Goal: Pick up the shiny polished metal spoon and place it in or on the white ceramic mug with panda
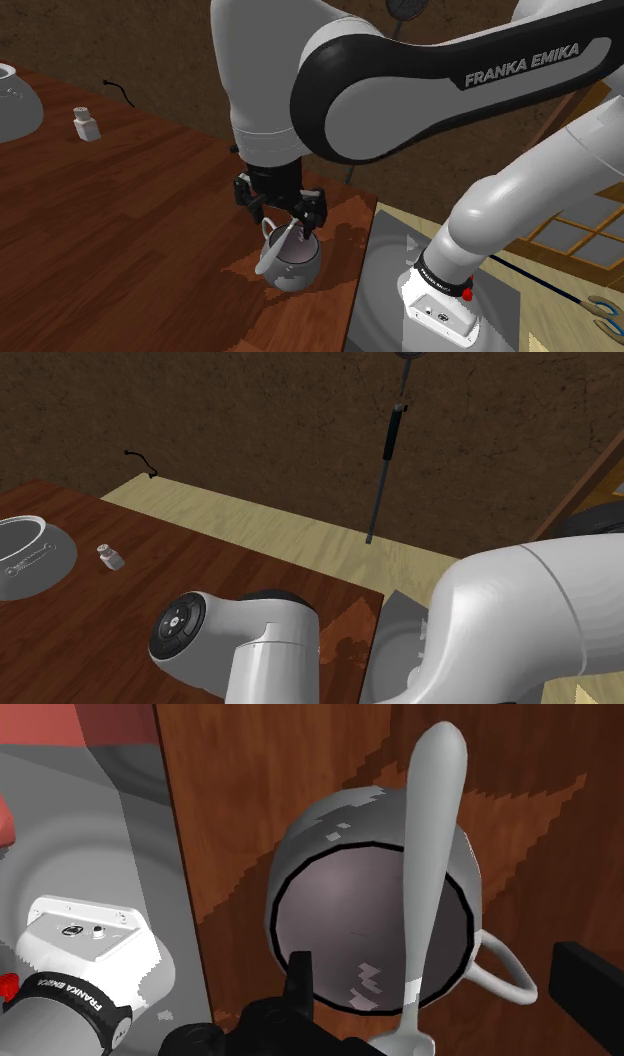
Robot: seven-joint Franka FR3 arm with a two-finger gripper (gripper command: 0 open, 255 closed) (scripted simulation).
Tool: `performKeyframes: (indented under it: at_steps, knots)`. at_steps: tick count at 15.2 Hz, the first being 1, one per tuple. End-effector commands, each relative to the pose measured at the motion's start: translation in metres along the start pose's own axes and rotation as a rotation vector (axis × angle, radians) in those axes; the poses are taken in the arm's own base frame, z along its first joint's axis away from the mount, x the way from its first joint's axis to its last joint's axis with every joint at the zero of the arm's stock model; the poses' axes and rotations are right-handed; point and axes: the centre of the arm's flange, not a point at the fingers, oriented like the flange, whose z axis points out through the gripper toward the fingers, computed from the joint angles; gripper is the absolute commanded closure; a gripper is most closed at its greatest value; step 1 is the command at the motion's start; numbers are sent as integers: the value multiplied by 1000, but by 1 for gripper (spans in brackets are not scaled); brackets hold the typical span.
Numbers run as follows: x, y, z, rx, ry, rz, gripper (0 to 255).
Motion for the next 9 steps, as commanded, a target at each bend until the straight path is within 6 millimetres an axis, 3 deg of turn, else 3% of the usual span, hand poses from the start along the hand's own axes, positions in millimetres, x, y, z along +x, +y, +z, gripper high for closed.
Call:
performKeyframes:
  at_steps: [1,2,9]
  knots:
    - [1,1,-23,-1,0,0,0]
    - [1,1,-33,-1,0,0,0]
    - [1,1,-33,-1,0,0,0]
